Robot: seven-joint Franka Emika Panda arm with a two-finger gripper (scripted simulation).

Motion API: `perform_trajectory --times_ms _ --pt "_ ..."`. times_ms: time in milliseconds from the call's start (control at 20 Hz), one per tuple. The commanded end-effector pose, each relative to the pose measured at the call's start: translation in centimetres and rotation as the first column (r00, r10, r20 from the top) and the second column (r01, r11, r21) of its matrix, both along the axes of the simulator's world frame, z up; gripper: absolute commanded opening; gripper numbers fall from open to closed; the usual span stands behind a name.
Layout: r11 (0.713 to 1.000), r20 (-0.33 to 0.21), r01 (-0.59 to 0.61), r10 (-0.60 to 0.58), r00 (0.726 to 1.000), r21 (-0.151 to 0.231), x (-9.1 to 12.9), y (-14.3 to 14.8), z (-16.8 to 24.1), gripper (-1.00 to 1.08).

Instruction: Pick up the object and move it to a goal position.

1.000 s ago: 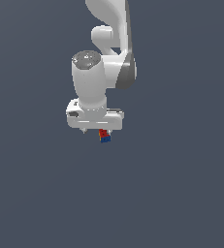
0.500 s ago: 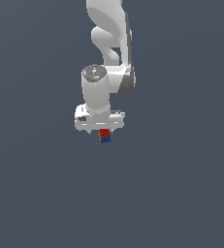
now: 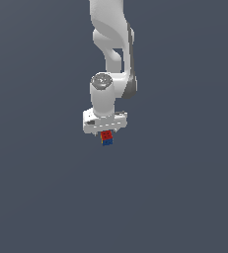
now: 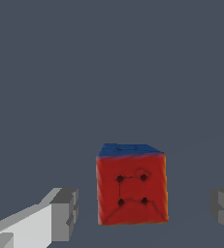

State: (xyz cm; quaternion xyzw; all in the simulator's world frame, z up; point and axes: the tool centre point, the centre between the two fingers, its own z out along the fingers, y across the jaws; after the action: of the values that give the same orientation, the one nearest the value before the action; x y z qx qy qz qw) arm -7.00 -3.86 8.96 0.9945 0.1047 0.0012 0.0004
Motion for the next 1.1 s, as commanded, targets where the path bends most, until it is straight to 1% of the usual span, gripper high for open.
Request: perform_trajectory --times_ms 0,400,850,1050 --pt "1.0 -0.002 -0.018 0.018 1.0 0.0 -0.5 0.1 -0.5 1.0" --pt "1.0 -0.003 -0.02 0.02 1.0 0.001 -0.6 0.2 -1.0 1.0" --pt "1.0 -0.003 -0.023 0.023 1.0 0.001 -0.8 0.2 -4.7 1.0" --pt "1.0 -0.002 -0.023 0.023 1.0 0.001 -0.8 0.2 -5.5 1.0"
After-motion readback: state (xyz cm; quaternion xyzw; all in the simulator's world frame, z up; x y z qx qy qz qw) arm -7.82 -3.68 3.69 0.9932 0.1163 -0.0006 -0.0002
